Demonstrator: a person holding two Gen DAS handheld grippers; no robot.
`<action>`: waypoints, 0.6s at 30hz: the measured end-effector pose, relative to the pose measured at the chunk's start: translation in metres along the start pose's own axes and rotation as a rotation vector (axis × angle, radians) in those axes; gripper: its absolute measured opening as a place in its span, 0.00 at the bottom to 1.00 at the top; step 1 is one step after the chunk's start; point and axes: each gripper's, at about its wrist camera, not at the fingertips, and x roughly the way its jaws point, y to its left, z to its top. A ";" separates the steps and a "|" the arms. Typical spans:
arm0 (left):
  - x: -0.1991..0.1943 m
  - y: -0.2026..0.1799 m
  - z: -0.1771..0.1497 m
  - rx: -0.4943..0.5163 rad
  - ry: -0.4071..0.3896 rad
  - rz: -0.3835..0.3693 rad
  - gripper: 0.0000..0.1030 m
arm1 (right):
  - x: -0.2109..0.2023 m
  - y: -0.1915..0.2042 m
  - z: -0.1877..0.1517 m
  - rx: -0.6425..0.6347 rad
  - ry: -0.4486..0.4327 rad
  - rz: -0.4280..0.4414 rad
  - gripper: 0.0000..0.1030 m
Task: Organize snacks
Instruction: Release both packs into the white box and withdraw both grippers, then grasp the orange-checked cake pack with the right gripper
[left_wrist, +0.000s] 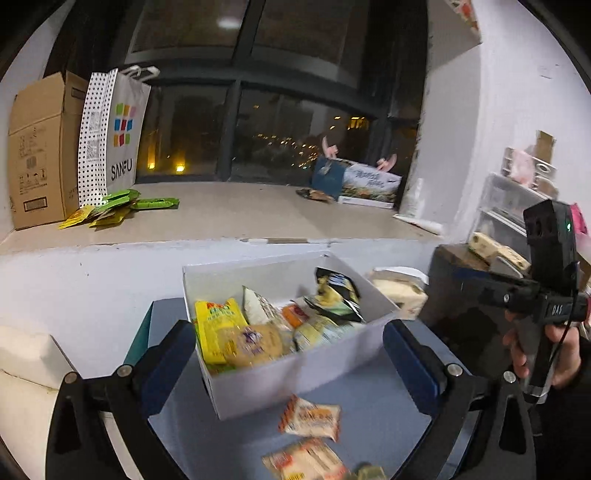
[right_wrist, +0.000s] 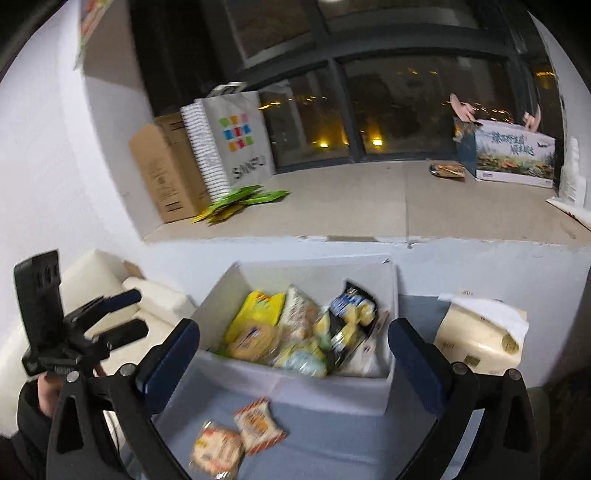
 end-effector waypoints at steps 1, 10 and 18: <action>-0.009 -0.003 -0.007 -0.001 -0.012 0.001 1.00 | -0.007 0.004 -0.008 -0.006 -0.007 0.009 1.00; -0.073 -0.030 -0.085 -0.092 -0.044 -0.067 1.00 | -0.061 0.021 -0.120 0.078 -0.031 0.061 1.00; -0.097 -0.031 -0.128 -0.102 0.010 -0.046 1.00 | -0.053 0.033 -0.166 0.065 0.037 0.007 1.00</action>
